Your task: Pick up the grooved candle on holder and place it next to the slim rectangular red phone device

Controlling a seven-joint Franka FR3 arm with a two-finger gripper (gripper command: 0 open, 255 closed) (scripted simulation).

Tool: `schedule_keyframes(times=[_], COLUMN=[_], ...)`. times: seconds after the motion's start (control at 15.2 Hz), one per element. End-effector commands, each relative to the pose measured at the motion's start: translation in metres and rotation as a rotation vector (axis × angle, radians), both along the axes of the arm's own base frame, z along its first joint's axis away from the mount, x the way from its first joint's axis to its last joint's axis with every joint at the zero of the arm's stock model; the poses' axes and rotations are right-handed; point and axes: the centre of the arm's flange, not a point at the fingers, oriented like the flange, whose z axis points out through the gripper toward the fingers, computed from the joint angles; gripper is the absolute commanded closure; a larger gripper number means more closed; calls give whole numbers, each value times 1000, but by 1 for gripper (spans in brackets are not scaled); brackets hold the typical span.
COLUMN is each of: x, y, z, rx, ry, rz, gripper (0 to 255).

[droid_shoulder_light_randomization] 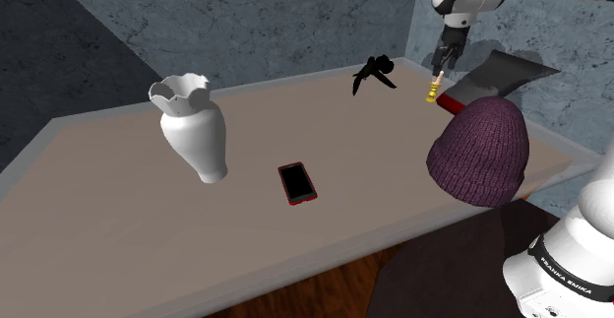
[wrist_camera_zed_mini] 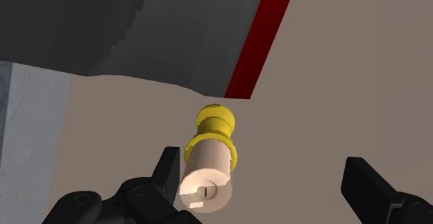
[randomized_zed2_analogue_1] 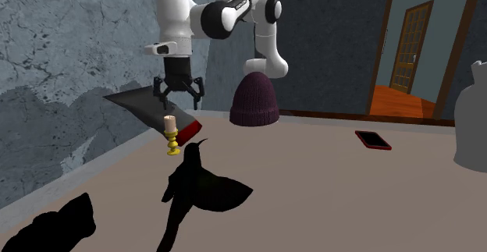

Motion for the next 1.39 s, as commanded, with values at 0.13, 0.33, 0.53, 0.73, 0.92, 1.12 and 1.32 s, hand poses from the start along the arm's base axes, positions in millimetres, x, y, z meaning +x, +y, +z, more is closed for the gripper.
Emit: schedule_keyframes(times=[0.13, 0.33, 0.53, 0.73, 0.92, 1.12, 1.32], x=[9, 9, 9, 9, 9, 9, 9], y=[-29, -30, -30, -30, -30, -30, -30], z=[-19, -35, -51, -54, -54, -54, -54], rx=[-1, -1, -1, -1, -1, -1, -1], ry=[4, 4, 4, 4, 4, 4, 4], rz=[-10, -10, -10, -10, -10, -10, -10], gripper=[0, 0, 0, 0, 0, 255, 255])
